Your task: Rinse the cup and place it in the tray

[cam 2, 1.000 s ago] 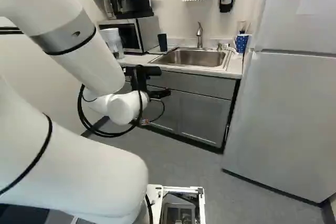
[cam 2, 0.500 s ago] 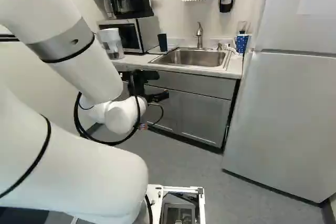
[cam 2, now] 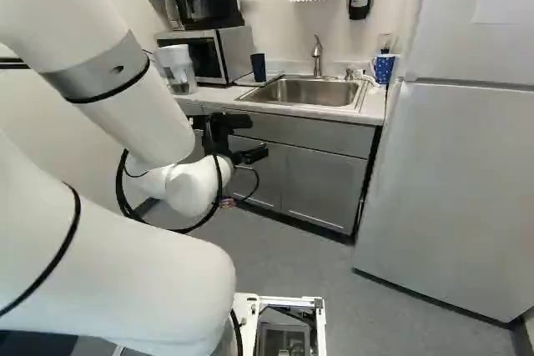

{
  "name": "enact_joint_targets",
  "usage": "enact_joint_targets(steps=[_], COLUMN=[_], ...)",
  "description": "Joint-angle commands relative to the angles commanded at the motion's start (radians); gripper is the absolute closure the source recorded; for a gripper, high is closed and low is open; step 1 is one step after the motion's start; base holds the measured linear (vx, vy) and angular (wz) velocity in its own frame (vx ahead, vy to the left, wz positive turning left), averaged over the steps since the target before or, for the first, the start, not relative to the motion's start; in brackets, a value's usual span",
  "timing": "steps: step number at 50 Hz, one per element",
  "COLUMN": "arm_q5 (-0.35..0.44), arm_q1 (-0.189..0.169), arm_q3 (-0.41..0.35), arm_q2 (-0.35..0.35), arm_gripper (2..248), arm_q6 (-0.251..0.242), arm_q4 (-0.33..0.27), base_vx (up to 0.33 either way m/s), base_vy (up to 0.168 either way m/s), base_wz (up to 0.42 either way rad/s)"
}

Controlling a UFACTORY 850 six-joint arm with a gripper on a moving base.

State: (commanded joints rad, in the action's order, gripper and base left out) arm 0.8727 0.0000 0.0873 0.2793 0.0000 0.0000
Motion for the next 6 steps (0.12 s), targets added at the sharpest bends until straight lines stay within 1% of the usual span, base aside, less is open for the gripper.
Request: enact_joint_targets(steps=[6], arm_q5=[0.0], arm_q1=[0.0], arm_q3=[0.0], arm_q2=[0.0], arm_gripper=[3], arm_q6=[0.0], arm_q4=[0.0], base_vx=[0.0], base_vy=[0.0], base_wz=[0.0])
